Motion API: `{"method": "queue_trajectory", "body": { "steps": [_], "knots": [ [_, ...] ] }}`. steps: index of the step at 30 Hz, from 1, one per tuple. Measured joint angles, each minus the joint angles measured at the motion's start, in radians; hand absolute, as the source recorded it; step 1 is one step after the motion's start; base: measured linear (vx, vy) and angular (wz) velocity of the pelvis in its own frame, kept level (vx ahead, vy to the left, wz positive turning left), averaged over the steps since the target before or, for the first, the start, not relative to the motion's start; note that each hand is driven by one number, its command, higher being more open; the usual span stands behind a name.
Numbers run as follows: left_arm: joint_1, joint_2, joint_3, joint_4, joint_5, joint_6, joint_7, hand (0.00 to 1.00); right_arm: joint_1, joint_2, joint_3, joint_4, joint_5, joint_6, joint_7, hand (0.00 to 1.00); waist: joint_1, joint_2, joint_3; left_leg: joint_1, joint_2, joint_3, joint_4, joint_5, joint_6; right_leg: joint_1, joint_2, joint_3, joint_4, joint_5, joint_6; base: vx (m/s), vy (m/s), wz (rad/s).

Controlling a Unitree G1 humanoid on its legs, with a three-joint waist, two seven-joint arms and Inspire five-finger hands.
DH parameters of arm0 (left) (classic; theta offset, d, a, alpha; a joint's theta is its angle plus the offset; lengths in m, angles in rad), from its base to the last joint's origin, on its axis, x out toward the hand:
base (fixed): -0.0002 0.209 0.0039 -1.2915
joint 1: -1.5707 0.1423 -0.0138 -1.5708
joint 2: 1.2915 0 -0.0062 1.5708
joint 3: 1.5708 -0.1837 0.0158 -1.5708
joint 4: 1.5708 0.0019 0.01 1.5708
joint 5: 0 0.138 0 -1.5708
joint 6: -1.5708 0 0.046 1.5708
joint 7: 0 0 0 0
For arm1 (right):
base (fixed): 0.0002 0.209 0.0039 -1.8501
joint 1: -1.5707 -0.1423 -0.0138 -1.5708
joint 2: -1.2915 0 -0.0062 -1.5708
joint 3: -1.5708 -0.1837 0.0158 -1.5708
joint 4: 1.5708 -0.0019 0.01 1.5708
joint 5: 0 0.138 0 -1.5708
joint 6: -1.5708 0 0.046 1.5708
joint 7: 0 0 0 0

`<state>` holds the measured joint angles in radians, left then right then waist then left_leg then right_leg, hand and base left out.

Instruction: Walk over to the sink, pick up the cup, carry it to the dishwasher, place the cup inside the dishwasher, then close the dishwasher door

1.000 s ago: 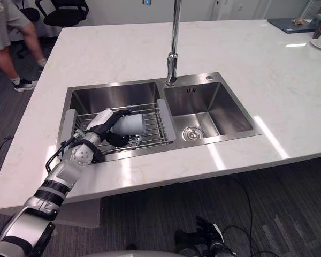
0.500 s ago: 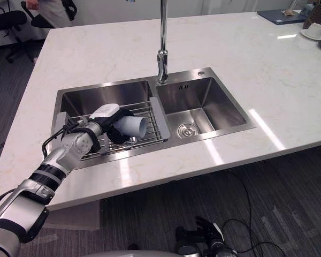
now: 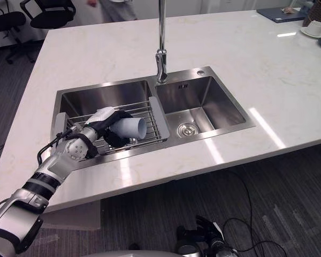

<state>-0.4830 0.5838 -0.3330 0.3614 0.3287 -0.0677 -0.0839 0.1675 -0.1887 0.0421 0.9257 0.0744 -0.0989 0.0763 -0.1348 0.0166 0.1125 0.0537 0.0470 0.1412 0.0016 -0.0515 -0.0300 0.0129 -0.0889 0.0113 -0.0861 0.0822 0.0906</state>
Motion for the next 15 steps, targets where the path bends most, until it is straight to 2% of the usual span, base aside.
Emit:
{"method": "queue_trajectory", "body": {
  "steps": [1,5,15],
  "knots": [
    [0.034,-0.033,0.041,-0.042,-0.031,0.0,0.025,0.3,0.003,0.002,-0.009,0.0,0.0,0.0,-0.001,0.9,0.01,0.0,0.0,0.0,0.0,-0.005,0.002,0.0,0.0,0.003,-0.001,-0.006,0.0,0.0,0.0,0.0,0.0,0.09],
    [0.106,-0.085,0.102,-0.157,-0.107,-0.006,0.086,0.3,0.008,0.004,-0.021,0.0,0.0,0.0,-0.007,0.9,0.034,0.0,0.0,0.0,0.0,-0.014,0.007,0.0,0.0,0.007,-0.001,-0.014,0.0,0.0,0.0,-0.03,-0.014,0.07],
    [0.284,-0.193,0.189,-0.372,-0.267,-0.045,0.135,0.3,0.011,0.009,-0.039,0.0,0.0,0.001,-0.014,0.9,0.064,0.003,-0.002,0.006,0.0,-0.018,0.008,0.001,0.001,0.018,-0.001,-0.018,0.001,-0.001,-0.001,-0.02,-0.011,0.01]
  ]
}}
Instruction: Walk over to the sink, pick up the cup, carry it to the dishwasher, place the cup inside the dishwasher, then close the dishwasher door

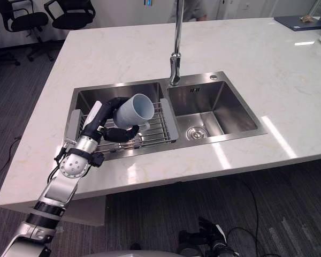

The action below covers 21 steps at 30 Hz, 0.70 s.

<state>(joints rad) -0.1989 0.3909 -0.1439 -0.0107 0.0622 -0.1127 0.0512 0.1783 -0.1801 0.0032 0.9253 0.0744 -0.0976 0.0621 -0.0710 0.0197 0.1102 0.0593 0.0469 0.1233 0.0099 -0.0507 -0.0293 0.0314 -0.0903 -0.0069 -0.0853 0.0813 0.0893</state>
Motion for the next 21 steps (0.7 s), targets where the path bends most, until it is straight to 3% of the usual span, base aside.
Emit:
{"method": "queue_trajectory", "body": {
  "steps": [9,21],
  "knots": [
    [0.199,-0.158,0.087,-0.154,-0.186,-0.025,0.043,0.3,0.022,0.014,-0.039,-0.015,0.001,0.0,-0.016,0.9,0.036,0.001,-0.004,0.027,0.003,0.014,0.002,-0.002,0.0,0.017,0.002,0.022,0.014,-0.003,-0.001,-0.04,-0.012,-0.04],
    [0.38,-0.258,0.091,-0.383,-0.209,-0.06,0.052,0.3,0.074,0.029,-0.064,-0.029,0.002,0.0,-0.029,0.9,0.061,-0.005,-0.063,0.027,0.008,0.059,0.04,-0.035,-0.007,-0.017,0.005,0.07,0.075,-0.027,0.002,-0.05,-0.006,-0.11]
  ]
}}
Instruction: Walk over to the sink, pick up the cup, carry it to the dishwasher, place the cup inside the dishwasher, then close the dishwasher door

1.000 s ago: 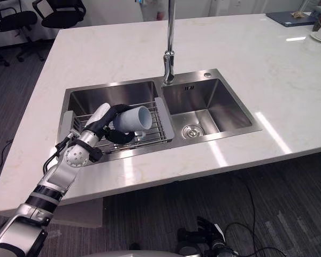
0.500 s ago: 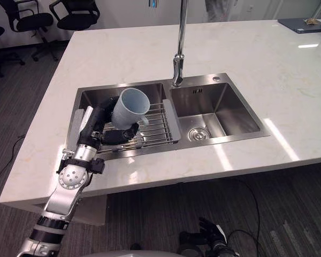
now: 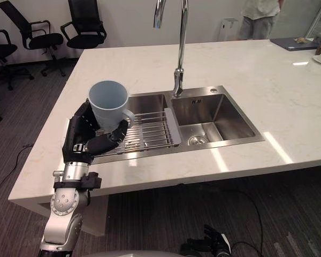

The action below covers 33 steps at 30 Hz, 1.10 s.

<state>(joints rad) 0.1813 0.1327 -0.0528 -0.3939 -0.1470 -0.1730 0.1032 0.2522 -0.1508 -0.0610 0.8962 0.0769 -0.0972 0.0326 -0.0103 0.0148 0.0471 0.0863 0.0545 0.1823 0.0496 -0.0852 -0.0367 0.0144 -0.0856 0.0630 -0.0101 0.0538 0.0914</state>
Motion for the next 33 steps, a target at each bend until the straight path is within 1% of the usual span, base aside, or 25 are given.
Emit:
{"method": "queue_trajectory", "body": {
  "steps": [3,5,7,8,9,10,11,12,13,14,15,16,18,19,22,23,24,25,26,28,29,30,31,32,33],
  "knots": [
    [0.028,-0.006,-0.03,-0.029,-0.001,-0.004,-0.001,0.3,0.011,0.002,-0.001,-0.014,0.0,0.0,-0.008,0.9,0.021,-0.004,0.001,-0.008,0.01,0.022,0.04,-0.018,0.01,-0.031,0.004,0.02,0.061,-0.019,0.006,-0.02,-0.004,-0.22],
    [0.037,-0.019,-0.048,-0.06,-0.001,-0.005,-0.005,0.3,0.012,0.01,0.0,-0.033,0.0,0.001,-0.014,0.9,0.023,-0.016,0.011,-0.029,0.016,0.028,0.094,-0.042,0.012,-0.066,0.002,0.027,0.135,-0.047,0.009,-0.04,-0.015,-0.11],
    [0.037,-0.027,-0.067,-0.104,-0.002,-0.005,-0.005,0.3,0.003,0.026,0.0,-0.069,0.0,0.002,-0.023,0.9,0.025,-0.037,0.033,-0.059,0.026,0.033,0.17,-0.076,0.019,-0.114,0.002,0.011,0.253,-0.082,0.015,-0.1,-0.012,-0.07],
    [0.037,-0.028,-0.073,-0.112,-0.002,-0.005,-0.005,0.3,0.001,0.028,0.0,-0.078,-0.001,0.003,-0.025,0.9,0.026,-0.039,0.036,-0.064,0.03,0.036,0.181,-0.081,0.023,-0.121,0.002,0.004,0.267,-0.086,0.016,-0.15,-0.037,-0.07],
    [0.036,-0.033,-0.075,-0.122,-0.004,-0.008,-0.006,0.3,-0.004,0.038,0.0,-0.1,-0.001,0.006,-0.033,0.9,0.033,-0.037,0.043,-0.07,0.035,0.045,0.191,-0.087,0.035,-0.15,-0.006,-0.022,0.365,-0.134,0.005,-0.13,-0.039,-0.03],
    [0.037,-0.035,-0.079,-0.122,-0.005,-0.01,-0.006,0.3,-0.004,0.043,0.006,-0.116,-0.001,0.007,-0.035,0.9,0.038,-0.043,0.04,-0.076,0.035,0.046,0.206,-0.083,0.031,-0.171,-0.015,-0.044,0.504,-0.199,0.006,-0.13,-0.053,0.08],
    [0.037,-0.037,-0.081,-0.122,-0.01,-0.011,-0.006,0.3,-0.004,0.053,0.01,-0.136,0.0,0.007,-0.036,0.9,0.049,-0.05,0.036,-0.09,0.035,0.039,0.229,-0.083,0.03,-0.168,-0.028,-0.062,0.641,-0.262,0.031,-0.05,-0.049,0.16],
    [0.037,-0.037,-0.081,-0.122,-0.01,-0.012,-0.006,0.3,-0.006,0.059,0.011,-0.148,0.0,0.007,-0.036,0.9,0.055,-0.054,0.031,-0.109,0.035,0.031,0.242,-0.083,0.03,-0.16,-0.034,-0.068,0.683,-0.283,0.041,-0.08,-0.144,0.27],
    [0.037,-0.04,-0.081,-0.122,-0.01,-0.013,-0.006,0.3,-0.007,0.069,0.018,-0.183,0.001,0.005,-0.04,0.9,0.073,-0.06,0.022,-0.154,0.036,0.02,0.276,-0.081,0.027,-0.136,-0.04,-0.069,0.696,-0.319,0.052,-0.11,-0.194,0.18],
    [0.041,-0.054,-0.082,-0.12,-0.01,-0.011,-0.005,0.3,-0.02,0.069,0.034,-0.218,0.002,0.004,-0.044,0.9,0.101,-0.062,0.013,-0.21,0.038,0.018,0.298,-0.068,0.01,-0.127,-0.029,-0.074,0.581,-0.351,0.037,-0.12,-0.189,0.11],
    [0.047,-0.062,-0.084,-0.12,-0.01,-0.009,-0.005,0.3,-0.029,0.068,0.036,-0.224,0.003,0.003,-0.048,0.9,0.114,-0.052,0.007,-0.23,0.044,0.016,0.29,-0.056,0.002,-0.12,-0.018,-0.08,0.523,-0.351,0.035,-0.13,-0.134,-0.05],
    [0.054,-0.082,-0.094,-0.119,-0.011,-0.01,-0.005,0.3,-0.049,0.067,0.04,-0.233,0.008,0.001,-0.058,0.9,0.129,-0.034,0.003,-0.262,0.059,0.009,0.274,-0.028,-0.005,-0.097,0.006,-0.082,0.407,-0.333,-0.018,-0.12,-0.094,0.02],
    [0.067,-0.101,-0.117,-0.116,-0.011,-0.008,-0.007,0.3,-0.064,0.063,0.044,-0.236,0.014,-0.006,-0.071,0.9,0.129,-0.002,0.014,-0.278,0.084,-0.026,0.261,0.001,-0.014,-0.073,0.039,-0.112,0.337,-0.283,-0.035,-0.16,-0.126,0.28],
    [0.076,-0.102,-0.136,-0.116,-0.012,-0.008,-0.014,0.3,-0.063,0.065,0.05,-0.235,0.019,-0.006,-0.081,0.9,0.126,0.007,0.02,-0.276,0.091,-0.048,0.25,0.02,-0.029,-0.055,0.051,-0.133,0.318,-0.268,-0.046,-0.19,-0.135,0.47],
    [0.083,-0.1,-0.144,-0.116,-0.022,-0.008,-0.015,0.3,-0.051,0.071,0.049,-0.242,0.021,-0.007,-0.098,0.9,0.122,0.006,0.028,-0.288,0.097,-0.096,0.243,0.061,-0.044,-0.047,0.062,-0.182,0.316,-0.257,-0.064,-0.18,-0.09,0.44],
    [0.083,-0.101,-0.147,-0.121,-0.031,-0.008,-0.016,0.3,-0.045,0.078,0.048,-0.247,0.021,-0.007,-0.106,0.9,0.111,-0.01,0.037,-0.292,0.094,-0.108,0.232,0.073,-0.049,-0.052,0.047,-0.209,0.316,-0.251,-0.072,-0.19,-0.058,0.59],
    [0.083,-0.101,-0.15,-0.124,-0.031,-0.008,-0.016,0.3,-0.041,0.077,0.045,-0.253,0.021,-0.007,-0.11,0.9,0.107,-0.01,0.04,-0.302,0.096,-0.095,0.264,0.057,-0.035,-0.053,0.041,-0.224,0.316,-0.247,-0.072,-0.19,-0.002,0.74],
    [0.082,-0.102,-0.159,-0.126,-0.032,-0.008,-0.017,0.3,-0.027,0.075,0.044,-0.267,0.021,-0.007,-0.12,0.9,0.099,-0.011,0.04,-0.317,0.097,-0.074,0.352,0.007,0.0,-0.051,0.022,-0.258,0.317,-0.244,-0.068,-0.19,0.066,0.8],
    [0.081,-0.105,-0.174,-0.127,-0.042,-0.01,-0.018,0.3,-0.003,0.072,0.044,-0.298,0.021,-0.007,-0.122,0.9,0.091,-0.014,0.04,-0.31,0.105,-0.045,0.42,-0.034,0.019,-0.047,-0.002,-0.285,0.317,-0.238,-0.059,-0.21,0.14,0.87],
    [0.077,-0.109,-0.192,-0.127,-0.051,-0.01,-0.018,0.3,0.018,0.074,0.044,-0.34,0.021,-0.007,-0.123,0.9,0.076,-0.013,0.038,-0.274,0.126,-0.017,0.458,-0.081,0.019,-0.047,-0.041,-0.328,0.317,-0.23,-0.044,-0.13,0.179,0.79],
    [0.076,-0.113,-0.198,-0.126,-0.051,-0.01,-0.018,0.3,0.022,0.074,0.044,-0.351,0.021,-0.007,-0.123,0.9,0.074,-0.01,0.036,-0.255,0.136,-0.009,0.453,-0.09,0.016,-0.049,-0.049,-0.337,0.317,-0.229,-0.039,-0.06,0.195,0.75],
    [0.073,-0.119,-0.211,-0.122,-0.051,-0.014,-0.017,0.3,0.027,0.074,0.044,-0.363,0.021,-0.012,-0.122,0.9,0.072,0.004,0.026,-0.209,0.139,-0.013,0.369,-0.126,-0.009,-0.058,-0.058,-0.351,0.318,-0.23,-0.023,-0.06,0.272,0.45],
    [0.068,-0.109,-0.211,-0.104,-0.05,-0.02,-0.016,0.3,0.013,0.09,0.045,-0.343,0.021,-0.014,-0.123,0.9,0.081,-0.008,0.017,-0.197,0.104,-0.012,0.306,-0.111,-0.016,-0.071,-0.077,-0.336,0.318,-0.226,-0.004,-0.06,0.309,0.38],
    [0.07,-0.1,-0.206,-0.095,-0.051,-0.02,-0.012,0.3,0.015,0.106,0.046,-0.34,0.021,-0.015,-0.119,0.9,0.08,-0.021,0.008,-0.198,0.088,-0.014,0.289,-0.101,-0.012,-0.071,-0.079,-0.322,0.304,-0.22,-0.003,-0.05,0.231,0.42],
    [0.063,-0.088,-0.204,-0.059,-0.051,-0.024,-0.003,0.3,0.023,0.129,0.052,-0.327,0.021,-0.023,-0.115,0.9,0.072,-0.033,0.0,-0.195,0.051,-0.035,0.253,-0.082,0.002,-0.059,-0.083,-0.294,0.264,-0.206,0.008,-0.01,0.158,0.66]
  ]
}}
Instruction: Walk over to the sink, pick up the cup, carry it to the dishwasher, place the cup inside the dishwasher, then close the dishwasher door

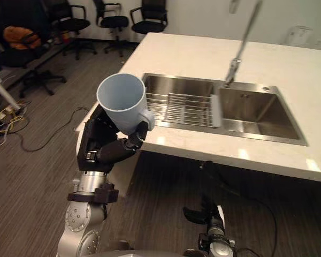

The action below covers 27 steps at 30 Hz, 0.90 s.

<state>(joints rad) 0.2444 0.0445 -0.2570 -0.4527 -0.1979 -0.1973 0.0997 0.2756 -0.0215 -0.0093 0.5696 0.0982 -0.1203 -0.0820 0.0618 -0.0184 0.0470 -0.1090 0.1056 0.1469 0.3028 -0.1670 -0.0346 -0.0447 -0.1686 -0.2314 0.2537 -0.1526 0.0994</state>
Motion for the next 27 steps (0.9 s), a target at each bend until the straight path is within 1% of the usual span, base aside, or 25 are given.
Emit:
{"method": "queue_trajectory", "body": {
  "steps": [1,3,5,7,9,10,11,12,13,14,15,16,17,18,19,20,21,22,23,24,26,27],
  "knots": [
    [-0.002,0.001,-0.001,0.034,0.0,0.0,0.001,0.3,0.001,0.012,0.0,0.024,0.0,-0.002,0.002,0.9,-0.008,-0.013,-0.009,0.007,-0.029,-0.017,-0.022,0.012,0.014,0.018,-0.008,0.013,-0.034,0.018,0.006,0.0,0.157,0.64],
    [0.0,0.008,-0.002,0.061,0.0,0.001,0.006,0.3,-0.01,0.013,0.0,0.058,0.0,-0.002,0.002,0.9,-0.001,-0.016,-0.012,0.012,-0.048,-0.019,-0.028,0.014,0.02,0.041,-0.016,0.023,-0.071,0.035,0.018,0.03,0.153,0.23],
    [0.0,0.031,-0.003,0.069,0.0,0.002,0.008,0.3,-0.04,0.013,0.0,0.101,-0.001,-0.002,0.002,0.9,0.0,-0.021,-0.016,0.005,-0.065,-0.012,-0.034,0.017,0.025,0.047,-0.024,0.038,-0.109,0.061,0.026,0.06,0.141,-0.03],
    [0.0,0.032,-0.007,0.069,0.0,0.003,0.007,0.3,-0.048,0.012,0.0,0.116,-0.001,-0.002,0.002,0.9,-0.004,-0.021,-0.017,0.006,-0.073,-0.008,-0.037,0.018,0.027,0.05,-0.029,0.041,-0.125,0.075,0.037,0.07,0.081,-0.04],
    [0.0,0.031,-0.008,0.069,0.0,0.004,0.006,0.3,-0.06,0.007,0.002,0.132,-0.003,-0.002,0.002,0.9,-0.009,-0.021,-0.017,0.009,-0.081,-0.008,-0.038,0.016,0.029,0.049,-0.032,0.044,-0.117,0.075,0.036,0.06,0.043,-0.01],
    [0.0,0.03,-0.008,0.069,0.0,0.006,0.006,0.3,-0.069,-0.001,0.003,0.135,-0.003,-0.001,0.0,0.9,-0.01,-0.019,-0.015,0.015,-0.081,-0.008,-0.038,0.012,0.031,0.044,-0.033,0.049,-0.096,0.067,0.027,0.0,0.0,0.0],
    [0.001,0.024,-0.005,0.069,0.0,0.009,0.004,0.3,-0.074,-0.014,0.014,0.134,-0.004,-0.002,-0.001,0.9,-0.01,-0.015,-0.011,0.024,-0.082,-0.012,-0.035,0.005,0.033,0.034,-0.039,0.048,-0.048,0.055,0.016,0.0,0.001,0.04],
    [0.002,0.02,-0.007,0.069,0.0,0.01,0.002,0.3,-0.075,-0.021,0.017,0.134,-0.005,-0.002,-0.002,0.9,-0.01,-0.012,-0.009,0.028,-0.083,-0.016,-0.033,-0.001,0.036,0.026,-0.042,0.048,-0.015,0.047,0.012,-0.03,0.009,0.17],
    [0.003,0.011,-0.007,0.069,0.001,0.011,-0.002,0.3,-0.077,-0.033,0.017,0.129,-0.006,-0.001,-0.003,0.9,-0.014,-0.001,0.004,0.039,-0.083,-0.03,-0.023,-0.016,0.044,0.007,-0.051,0.05,0.079,0.034,-0.001,-0.04,0.043,0.37],
    [0.004,0.012,-0.006,0.067,0.002,0.011,-0.002,0.3,-0.076,-0.04,0.02,0.126,-0.01,-0.001,-0.004,0.9,-0.023,0.004,0.008,0.054,-0.09,-0.052,-0.021,-0.026,0.048,-0.022,-0.066,0.065,0.193,0.025,-0.014,-0.04,0.043,0.5],
    [0.004,0.014,-0.006,0.066,0.002,0.011,-0.002,0.3,-0.076,-0.041,0.02,0.124,-0.014,-0.001,-0.004,0.9,-0.029,0.003,0.01,0.059,-0.098,-0.067,-0.02,-0.029,0.06,-0.038,-0.074,0.081,0.249,0.024,-0.015,0.0,0.04,0.65],
    [0.005,0.016,-0.006,0.061,0.003,0.01,-0.001,0.3,-0.075,-0.043,0.025,0.12,-0.015,-0.001,-0.005,0.9,-0.035,0.007,0.017,0.071,-0.111,-0.094,-0.019,-0.033,0.081,-0.085,-0.077,0.14,0.351,-0.001,-0.043,0.03,-0.006,0.79],
    [0.005,0.014,-0.003,0.06,0.003,0.01,0.011,0.3,-0.072,-0.038,0.042,0.111,-0.02,0.001,-0.005,0.9,-0.044,0.006,0.016,0.071,-0.116,-0.127,-0.008,-0.035,0.091,-0.103,-0.05,0.197,0.383,-0.061,-0.046,0.05,-0.042,0.78],
    [0.005,0.013,-0.003,0.058,0.003,0.01,0.014,0.3,-0.07,-0.037,0.059,0.102,-0.025,0.001,-0.004,0.9,-0.044,0.005,0.016,0.066,-0.118,-0.143,-0.002,-0.037,0.094,-0.114,-0.032,0.224,0.387,-0.085,-0.042,0.05,-0.098,0.87],
    [0.005,0.014,-0.002,0.054,0.003,0.009,0.019,0.3,-0.067,-0.028,0.082,0.077,-0.033,0.002,-0.003,0.9,-0.045,0.005,0.016,0.055,-0.123,-0.18,0.009,-0.039,0.094,-0.139,0.011,0.277,0.381,-0.118,-0.036,0.03,-0.083,0.76],
    [0.005,0.013,-0.003,0.054,0.003,0.008,0.023,0.3,-0.067,-0.022,0.092,0.066,-0.039,0.002,-0.002,0.9,-0.05,0.005,0.016,0.046,-0.127,-0.203,0.014,-0.039,0.092,-0.148,0.034,0.306,0.365,-0.127,-0.038,0.04,-0.118,1.12],
    [0.005,0.013,-0.007,0.055,0.003,0.008,0.03,0.3,-0.063,-0.013,0.109,0.041,-0.045,0.002,-0.002,0.9,-0.055,0.002,0.016,0.03,-0.139,-0.247,0.031,-0.043,0.078,-0.147,0.067,0.354,0.295,-0.126,-0.035,0.05,-0.141,1.07],
    [0.004,0.013,-0.006,0.052,0.003,0.008,0.03,0.3,-0.059,-0.01,0.119,0.018,-0.045,0.001,-0.001,0.9,-0.051,-0.021,0.013,0.017,-0.158,-0.271,0.056,-0.052,0.057,-0.136,0.069,0.375,0.224,-0.1,-0.04,0.07,-0.183,1.13],
    [0.004,0.003,-0.006,0.058,0.002,0.006,0.03,0.3,-0.058,-0.011,0.126,0.001,-0.045,0.001,-0.001,0.9,-0.045,-0.018,0.025,0.01,-0.171,-0.298,0.09,-0.069,0.038,-0.128,0.064,0.364,0.232,-0.08,-0.018,0.15,-0.277,1.15],
    [0.037,-0.024,-0.01,0.059,0.003,0.012,0.029,0.3,-0.055,-0.022,0.133,-0.002,-0.045,0.001,-0.001,0.9,-0.034,0.015,0.011,0.0,-0.156,-0.354,0.103,-0.079,0.022,-0.099,0.071,0.298,0.213,-0.091,-0.036,0.16,-0.24,1.05],
    [0.039,-0.034,-0.018,0.06,0.002,0.012,0.027,0.3,-0.055,-0.029,0.133,-0.005,-0.045,0.001,-0.003,0.9,-0.029,0.031,0.001,-0.005,-0.15,-0.392,0.1,-0.074,0.011,-0.079,0.071,0.25,0.19,-0.09,-0.037,0.14,-0.164,0.83],
    [0.038,-0.04,-0.024,0.059,0.002,0.012,0.025,0.3,-0.053,-0.032,0.133,-0.005,-0.045,0.001,-0.004,0.9,-0.024,0.037,-0.002,-0.005,-0.141,-0.393,0.096,-0.071,0.005,-0.057,0.074,0.221,0.173,-0.088,-0.041,0.13,-0.13,0.83]
  ]
}}
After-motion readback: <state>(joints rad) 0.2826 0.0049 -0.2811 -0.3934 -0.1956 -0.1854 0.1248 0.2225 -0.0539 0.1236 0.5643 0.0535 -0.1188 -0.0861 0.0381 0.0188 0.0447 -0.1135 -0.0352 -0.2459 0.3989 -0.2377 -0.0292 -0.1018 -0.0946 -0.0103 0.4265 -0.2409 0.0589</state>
